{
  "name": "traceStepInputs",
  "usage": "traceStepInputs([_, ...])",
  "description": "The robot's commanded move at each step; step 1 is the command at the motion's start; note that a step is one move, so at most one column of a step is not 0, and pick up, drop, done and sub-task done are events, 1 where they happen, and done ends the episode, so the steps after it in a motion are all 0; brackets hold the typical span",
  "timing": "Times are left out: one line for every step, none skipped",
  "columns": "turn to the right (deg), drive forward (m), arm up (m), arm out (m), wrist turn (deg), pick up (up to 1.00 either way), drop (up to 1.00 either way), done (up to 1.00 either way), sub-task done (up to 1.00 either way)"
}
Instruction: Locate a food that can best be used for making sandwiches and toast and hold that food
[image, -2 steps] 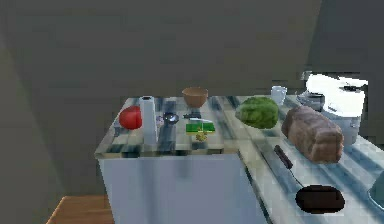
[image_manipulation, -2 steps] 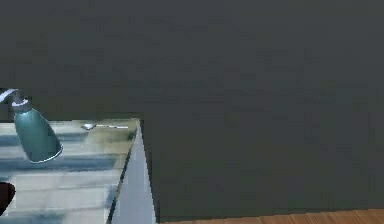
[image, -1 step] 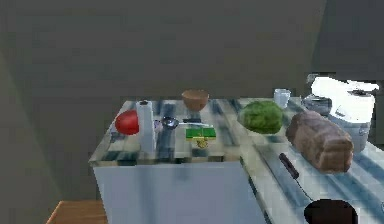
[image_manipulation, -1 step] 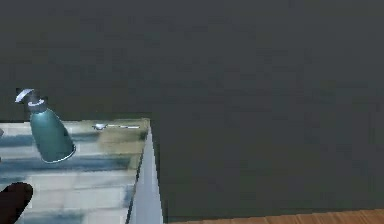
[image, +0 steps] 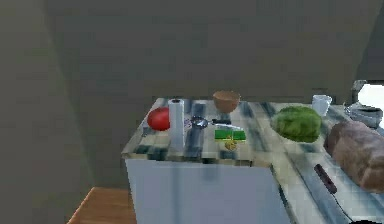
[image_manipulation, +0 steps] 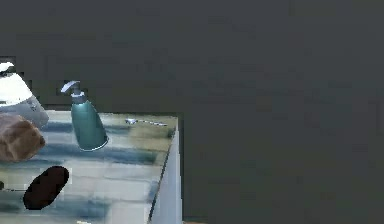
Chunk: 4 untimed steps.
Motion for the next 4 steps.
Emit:
traceStepInputs([0.0,0.35,0.00,0.00,0.0,0.00,0.00,0.00,0.00])
traceStepInputs([-21.0,0.00,0.00,0.00,0.0,0.00,0.00,0.00,0.00])
traceStepInputs([0.0,0.00,0.50,0.00,0.0,0.00,0.00,0.00,0.00])
traceStepInputs([0.0,0.00,0.38,0.00,0.0,0.00,0.00,0.00,0.00])
